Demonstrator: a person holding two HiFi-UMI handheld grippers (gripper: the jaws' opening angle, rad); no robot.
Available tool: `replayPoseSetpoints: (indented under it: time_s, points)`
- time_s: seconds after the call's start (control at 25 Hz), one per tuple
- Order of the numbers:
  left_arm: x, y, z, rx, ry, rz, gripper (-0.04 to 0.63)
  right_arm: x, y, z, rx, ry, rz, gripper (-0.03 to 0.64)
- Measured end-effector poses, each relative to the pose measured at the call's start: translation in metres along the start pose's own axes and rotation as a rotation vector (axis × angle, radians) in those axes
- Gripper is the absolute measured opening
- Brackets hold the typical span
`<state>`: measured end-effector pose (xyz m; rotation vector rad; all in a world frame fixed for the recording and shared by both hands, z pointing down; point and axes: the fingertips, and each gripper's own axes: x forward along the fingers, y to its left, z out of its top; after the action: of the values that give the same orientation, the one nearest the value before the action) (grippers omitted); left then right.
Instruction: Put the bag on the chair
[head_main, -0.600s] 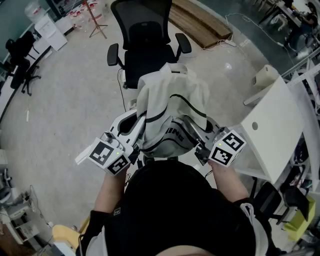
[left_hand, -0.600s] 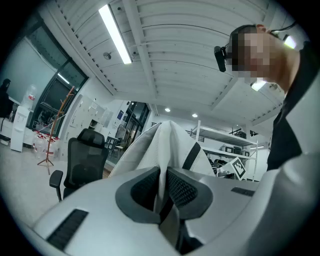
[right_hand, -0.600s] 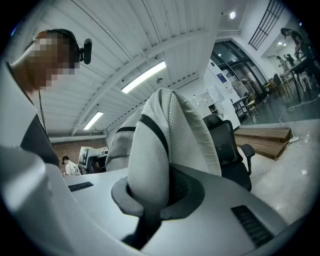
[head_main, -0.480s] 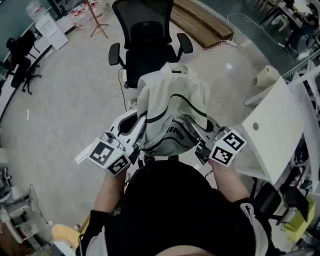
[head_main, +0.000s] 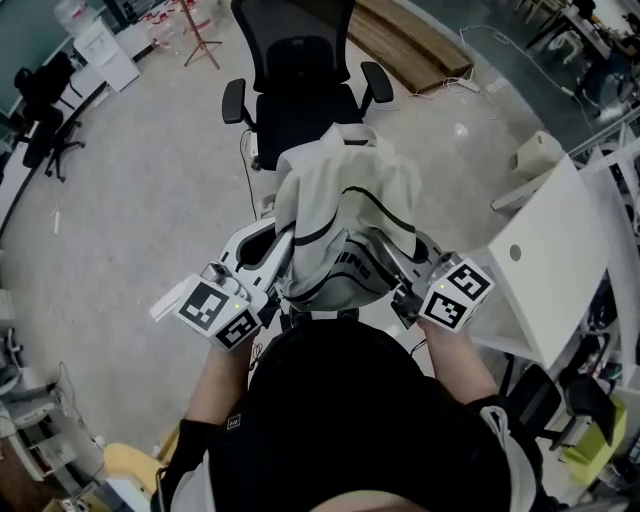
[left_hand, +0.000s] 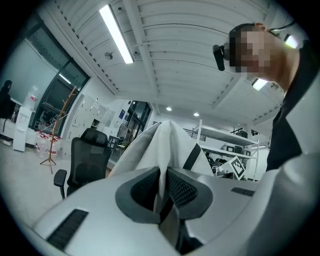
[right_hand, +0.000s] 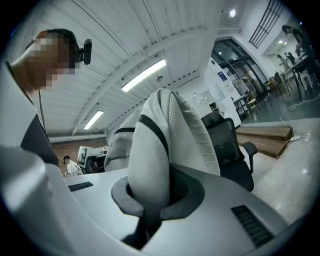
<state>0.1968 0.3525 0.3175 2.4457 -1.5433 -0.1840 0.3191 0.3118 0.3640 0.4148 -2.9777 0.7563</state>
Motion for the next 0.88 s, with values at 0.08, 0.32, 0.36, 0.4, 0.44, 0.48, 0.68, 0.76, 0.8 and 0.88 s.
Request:
replayPoseSetpoints:
  time_s: [0.08,0.32,0.36,0.4,0.44,0.48,0.68,0.76,0.8,0.88]
  points:
    - [0.001,0.001,-0.001,-0.001,0.002,-0.001,0.049,0.001,-0.001,-0.001,0.009,0.0,0.004,0.035]
    - [0.003,-0.002,0.004,0.013,-0.008,-0.001,0.049,0.0,0.001,0.0,0.018,-0.009,0.024,0.035]
    - [0.002,-0.003,0.005,0.016,-0.01,0.001,0.049,-0.001,0.001,0.001,0.017,-0.011,0.029,0.035]
    - [0.002,-0.003,0.006,0.019,-0.013,0.002,0.049,-0.001,0.002,0.002,0.015,-0.013,0.033,0.035]
    - [0.001,-0.003,0.007,0.022,-0.015,0.005,0.049,0.0,0.002,0.003,0.012,-0.014,0.037,0.035]
    - [0.001,-0.003,0.007,0.025,-0.016,0.01,0.049,0.0,0.003,0.004,0.009,-0.014,0.041,0.035]
    - [0.006,-0.031,0.001,0.04,-0.022,0.033,0.049,-0.029,0.002,0.005,-0.014,-0.021,0.061,0.035]
    - [0.012,-0.052,-0.005,0.04,-0.024,0.03,0.049,-0.052,-0.001,0.005,-0.014,-0.031,0.06,0.035]
    - [0.015,-0.059,-0.006,0.038,-0.024,0.027,0.049,-0.06,-0.003,0.006,-0.012,-0.036,0.055,0.035]
    - [0.022,-0.068,-0.009,0.031,-0.022,0.017,0.049,-0.071,-0.008,0.007,-0.009,-0.04,0.043,0.035]
